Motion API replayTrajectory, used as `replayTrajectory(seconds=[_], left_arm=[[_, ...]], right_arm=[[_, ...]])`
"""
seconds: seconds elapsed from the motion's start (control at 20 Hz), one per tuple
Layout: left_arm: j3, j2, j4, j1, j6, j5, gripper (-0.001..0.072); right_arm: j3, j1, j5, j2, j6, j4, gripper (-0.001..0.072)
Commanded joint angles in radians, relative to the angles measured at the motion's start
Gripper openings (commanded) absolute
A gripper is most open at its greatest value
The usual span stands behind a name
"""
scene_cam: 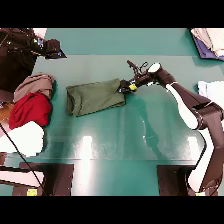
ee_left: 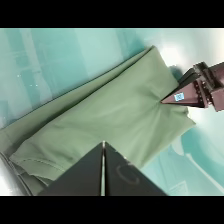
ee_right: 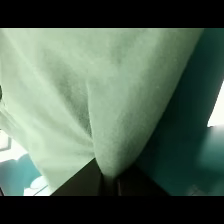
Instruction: Fold the shirts.
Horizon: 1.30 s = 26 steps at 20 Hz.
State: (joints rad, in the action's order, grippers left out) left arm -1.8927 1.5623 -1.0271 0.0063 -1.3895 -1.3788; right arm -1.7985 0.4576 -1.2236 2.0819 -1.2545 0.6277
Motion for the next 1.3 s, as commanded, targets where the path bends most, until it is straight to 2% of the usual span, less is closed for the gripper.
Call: replayTrajectory(seconds=[0.0,0.15,0.3,0.45,0.55,0.75,1.05,1.25], left_arm=[[-0.001,0.0,0.011,-0.011,0.002,-0.012,0.0026],[0.001,0.002,0.01,-0.061,0.002,-0.02,0.0026],[0.003,0.004,0.01,-0.123,0.01,-0.001,0.0026],[0.003,0.004,0.011,-0.166,0.009,0.022,0.0026],[0.003,0.004,0.011,-0.183,0.008,0.037,0.0026],[0.003,0.004,0.012,-0.204,0.001,0.072,0.0026],[0.003,0.004,0.019,-0.212,0.001,0.098,0.0026],[0.003,0.004,0.018,-0.212,0.002,0.098,0.0026]], right_arm=[[-0.011,-0.035,-0.03,-0.025,0.006,-0.004,0.0017],[0.031,-0.16,-0.015,-0.14,0.005,-0.004,0.0016],[0.149,-0.348,0.06,-0.317,-0.013,0.008,0.0016],[0.264,-0.572,0.116,-0.473,-0.067,0.103,0.0015],[0.327,-0.726,0.161,-0.553,-0.091,0.158,0.0016],[0.418,-0.956,0.276,-0.659,-0.092,0.158,0.0015],[0.39,-1.096,0.275,-0.669,-0.092,0.15,0.0015],[0.238,-1.108,0.144,-0.671,-0.092,0.153,0.0015]])
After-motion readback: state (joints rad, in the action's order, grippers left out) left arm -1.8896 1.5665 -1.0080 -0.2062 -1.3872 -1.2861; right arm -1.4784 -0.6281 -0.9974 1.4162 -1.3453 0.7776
